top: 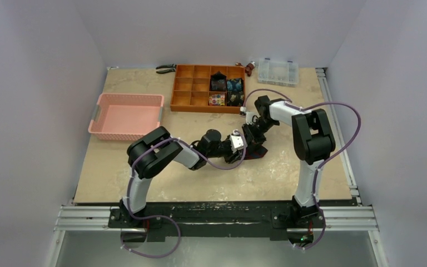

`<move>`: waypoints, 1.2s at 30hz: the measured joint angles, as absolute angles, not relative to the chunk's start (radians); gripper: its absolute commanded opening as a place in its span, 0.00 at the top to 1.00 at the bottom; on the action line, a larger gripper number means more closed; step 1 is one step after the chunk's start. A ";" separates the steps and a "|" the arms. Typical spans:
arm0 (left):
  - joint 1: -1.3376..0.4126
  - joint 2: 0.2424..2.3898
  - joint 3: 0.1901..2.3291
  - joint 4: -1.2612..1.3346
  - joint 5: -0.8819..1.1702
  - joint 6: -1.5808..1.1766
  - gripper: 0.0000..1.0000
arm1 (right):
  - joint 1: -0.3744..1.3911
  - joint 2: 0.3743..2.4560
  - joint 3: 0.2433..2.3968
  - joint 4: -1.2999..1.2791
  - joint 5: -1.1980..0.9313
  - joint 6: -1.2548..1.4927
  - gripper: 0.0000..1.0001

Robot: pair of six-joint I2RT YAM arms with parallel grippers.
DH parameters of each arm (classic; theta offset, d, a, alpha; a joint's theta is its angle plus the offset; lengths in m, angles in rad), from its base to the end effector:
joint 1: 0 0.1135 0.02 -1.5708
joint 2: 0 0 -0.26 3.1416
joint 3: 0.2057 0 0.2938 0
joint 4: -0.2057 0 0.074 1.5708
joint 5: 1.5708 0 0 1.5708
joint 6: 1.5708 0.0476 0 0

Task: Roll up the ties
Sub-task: Roll the tie at the center of the board.

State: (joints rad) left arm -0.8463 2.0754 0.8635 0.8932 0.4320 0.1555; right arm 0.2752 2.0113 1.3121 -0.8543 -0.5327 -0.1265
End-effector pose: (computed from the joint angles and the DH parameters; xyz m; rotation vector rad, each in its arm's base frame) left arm 0.2596 -0.3234 0.0562 1.1962 1.5469 -0.8716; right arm 0.3703 0.1297 0.0945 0.6073 -2.9473 -0.8207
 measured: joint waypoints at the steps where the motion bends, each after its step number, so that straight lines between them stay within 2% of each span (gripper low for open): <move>1: -0.848 2.060 0.860 0.865 0.426 0.179 1.00 | 0.275 2.018 1.317 -0.857 -0.546 -0.136 0.82; 5: -0.850 1.996 0.860 0.714 0.404 0.286 1.00 | 0.262 2.040 1.363 -0.890 -0.585 -0.189 0.67; 10: -0.852 1.964 0.923 0.517 0.393 0.364 1.00 | 0.158 2.043 1.432 -0.932 -0.593 -0.277 0.50; 13: -0.856 1.963 0.981 0.401 0.389 0.390 1.00 | 0.095 2.027 1.442 -0.965 -0.616 -0.309 0.32; 15: -0.860 1.964 1.014 0.335 0.381 0.405 1.00 | 0.079 2.006 1.436 -0.990 -0.647 -0.317 0.25; 18: -0.867 1.968 1.060 0.247 0.365 0.422 1.00 | 0.088 1.945 1.396 -1.002 -0.733 -0.311 0.25; 23: -0.874 1.991 1.146 0.120 0.353 0.440 1.00 | 0.111 1.914 1.327 -0.980 -0.864 -0.279 0.39; 27: -0.878 2.002 1.181 0.064 0.350 0.443 1.00 | 0.113 1.943 1.250 -0.933 -0.915 -0.244 0.43; 30: -0.879 2.005 1.190 0.049 0.350 0.449 1.00 | 0.113 1.948 1.206 -0.895 -0.936 -0.221 0.43; 33: -0.881 2.006 1.193 0.041 0.350 0.451 1.00 | 0.113 1.948 1.182 -0.849 -0.955 -0.196 0.36; 36: -0.882 2.006 1.195 0.035 0.350 0.456 1.00 | 0.113 1.958 1.176 -0.805 -0.987 -0.176 0.37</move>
